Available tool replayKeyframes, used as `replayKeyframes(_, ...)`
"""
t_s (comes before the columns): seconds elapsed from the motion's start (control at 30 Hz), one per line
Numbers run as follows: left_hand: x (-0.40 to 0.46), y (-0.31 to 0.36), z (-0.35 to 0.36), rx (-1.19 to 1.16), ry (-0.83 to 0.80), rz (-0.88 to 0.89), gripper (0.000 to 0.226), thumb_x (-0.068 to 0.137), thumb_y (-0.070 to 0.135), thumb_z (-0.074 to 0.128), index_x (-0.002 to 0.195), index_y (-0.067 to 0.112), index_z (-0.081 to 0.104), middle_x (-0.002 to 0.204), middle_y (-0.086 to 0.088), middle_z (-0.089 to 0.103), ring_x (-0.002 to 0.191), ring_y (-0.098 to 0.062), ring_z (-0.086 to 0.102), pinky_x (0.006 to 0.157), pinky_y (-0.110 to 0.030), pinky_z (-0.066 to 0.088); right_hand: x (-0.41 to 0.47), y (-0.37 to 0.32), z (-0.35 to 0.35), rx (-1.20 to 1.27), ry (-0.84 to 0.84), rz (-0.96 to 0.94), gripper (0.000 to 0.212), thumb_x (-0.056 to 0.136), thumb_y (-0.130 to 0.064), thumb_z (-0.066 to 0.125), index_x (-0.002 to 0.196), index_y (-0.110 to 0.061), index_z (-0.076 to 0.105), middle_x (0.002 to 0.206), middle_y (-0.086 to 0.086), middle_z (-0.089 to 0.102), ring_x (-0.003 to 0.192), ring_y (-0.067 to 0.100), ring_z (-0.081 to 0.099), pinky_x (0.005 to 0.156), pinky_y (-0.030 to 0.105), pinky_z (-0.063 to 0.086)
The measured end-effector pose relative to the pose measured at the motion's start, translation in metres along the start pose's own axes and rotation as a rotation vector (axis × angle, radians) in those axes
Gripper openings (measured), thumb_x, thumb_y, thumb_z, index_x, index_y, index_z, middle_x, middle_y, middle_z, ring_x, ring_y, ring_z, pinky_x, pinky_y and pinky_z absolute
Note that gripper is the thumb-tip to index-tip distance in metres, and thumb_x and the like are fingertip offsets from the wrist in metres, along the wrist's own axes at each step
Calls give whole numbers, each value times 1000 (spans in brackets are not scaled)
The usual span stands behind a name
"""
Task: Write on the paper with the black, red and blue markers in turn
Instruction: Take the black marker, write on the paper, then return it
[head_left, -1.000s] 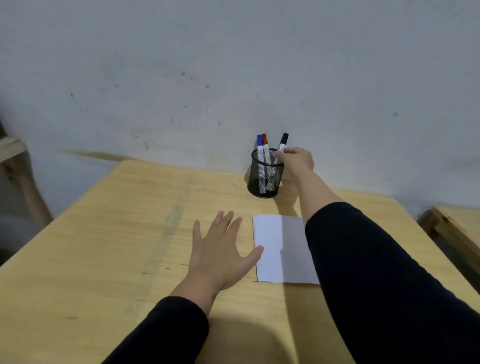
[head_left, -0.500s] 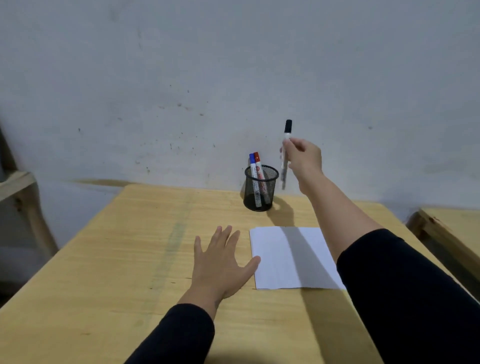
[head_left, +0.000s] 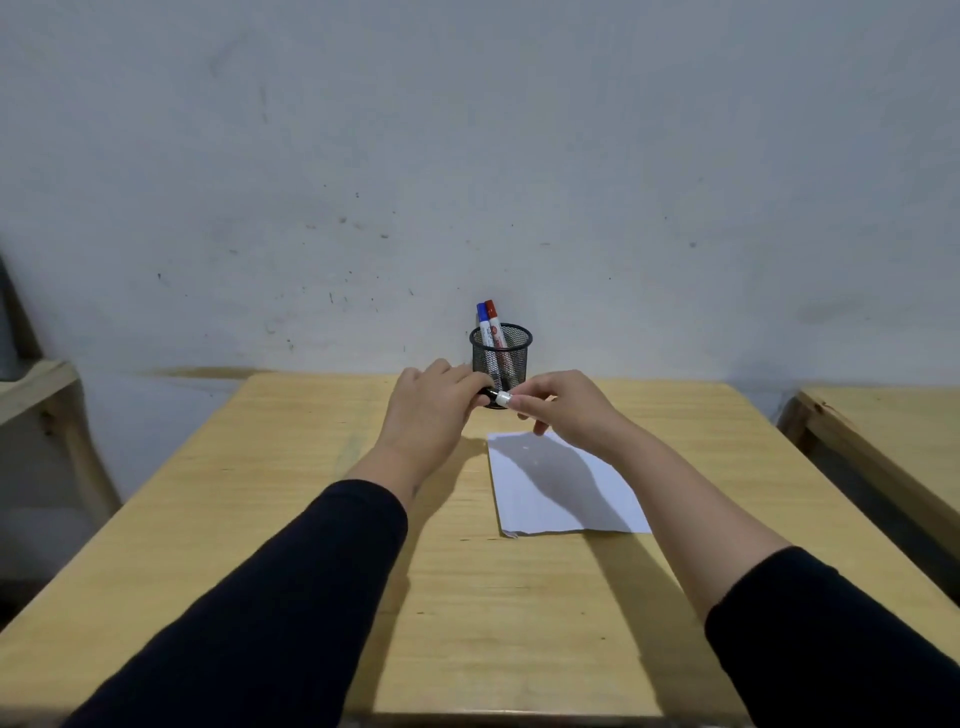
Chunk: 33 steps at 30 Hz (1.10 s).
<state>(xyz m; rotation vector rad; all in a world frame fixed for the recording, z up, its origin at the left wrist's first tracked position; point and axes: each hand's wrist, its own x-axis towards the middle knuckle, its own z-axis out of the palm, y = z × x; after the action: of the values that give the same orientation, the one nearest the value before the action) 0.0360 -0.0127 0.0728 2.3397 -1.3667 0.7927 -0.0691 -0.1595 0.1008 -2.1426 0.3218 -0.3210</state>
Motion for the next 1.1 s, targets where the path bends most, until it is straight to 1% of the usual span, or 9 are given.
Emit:
replayKeyframes(0.1, 0, 0, -3, 4, 64, -39, 24, 96, 29, 47, 99, 18, 68, 86, 1, 68, 78, -27, 61, 61, -32, 28, 0, 7, 7, -241, 290, -89, 13, 87, -26, 66, 99, -22, 71, 81, -8, 60, 83, 12, 52, 74, 27, 43)
replayKeyframes(0.17, 0, 3, -6, -65, 30, -180, 25, 99, 29, 44, 104, 17, 66, 93, -1, 66, 83, -26, 59, 61, -32, 28, -8, 8, 17, -285, 548, -128, 8, 89, -25, 62, 94, -21, 67, 78, -7, 56, 83, 13, 47, 74, 31, 39)
replayKeyframes(0.2, 1, 6, -6, -91, 21, -243, 27, 100, 30, 42, 106, 18, 65, 95, -1, 65, 84, -25, 59, 60, -32, 30, -12, 8, 22, -189, 582, -96, 8, 90, -26, 59, 91, -19, 64, 74, -6, 53, 76, 13, 46, 70, 32, 39)
replayKeyframes(0.37, -3, 27, -4, -323, 0, -341, 25, 98, 24, 44, 110, 21, 66, 95, 4, 62, 84, -15, 54, 63, -31, 39, -7, 0, 37, 643, 270, 432, 34, 94, -46, 49, 84, -14, 57, 64, 0, 51, 52, 14, 42, 51, 25, 33)
replayKeyframes(0.57, -8, 38, 5, -564, 109, -409, 22, 95, 10, 48, 101, 16, 68, 88, 9, 56, 82, -9, 51, 65, -11, 34, 6, 0, 39, 981, 186, 702, 38, 97, -44, 44, 74, -14, 49, 55, -3, 38, 46, 12, 30, 45, 21, 25)
replayKeyframes(0.77, -5, 44, 2, -672, 211, -439, 21, 95, 8, 47, 102, 14, 66, 92, 4, 60, 73, -14, 56, 69, -25, 47, 9, -5, 38, 1089, 132, 748, 41, 97, -41, 45, 67, -14, 47, 45, -4, 41, 39, 10, 35, 41, 20, 27)
replayKeyframes(0.87, -5, 46, 4, -622, 140, -419, 21, 96, 11, 46, 107, 14, 64, 99, 0, 63, 79, -14, 55, 72, -27, 46, 15, -4, 34, 1062, 174, 613, 34, 101, -32, 39, 71, -16, 44, 40, -6, 42, 35, 8, 32, 35, 15, 25)
replayKeyframes(0.97, -6, 43, 5, -451, 53, -369, 22, 98, 14, 42, 111, 10, 60, 104, -6, 61, 89, -18, 55, 74, -33, 45, 15, -4, 31, 903, 244, 510, 30, 100, -25, 39, 71, -17, 45, 48, -5, 44, 46, 11, 31, 42, 21, 24)
replayKeyframes(1.1, -5, 43, 0, -380, -7, -373, 23, 100, 16, 39, 102, 8, 60, 99, -8, 58, 85, -20, 52, 70, -33, 41, 12, -5, 33, 826, 203, 465, 33, 99, -26, 39, 70, -15, 49, 57, -2, 46, 48, 12, 31, 47, 23, 22)
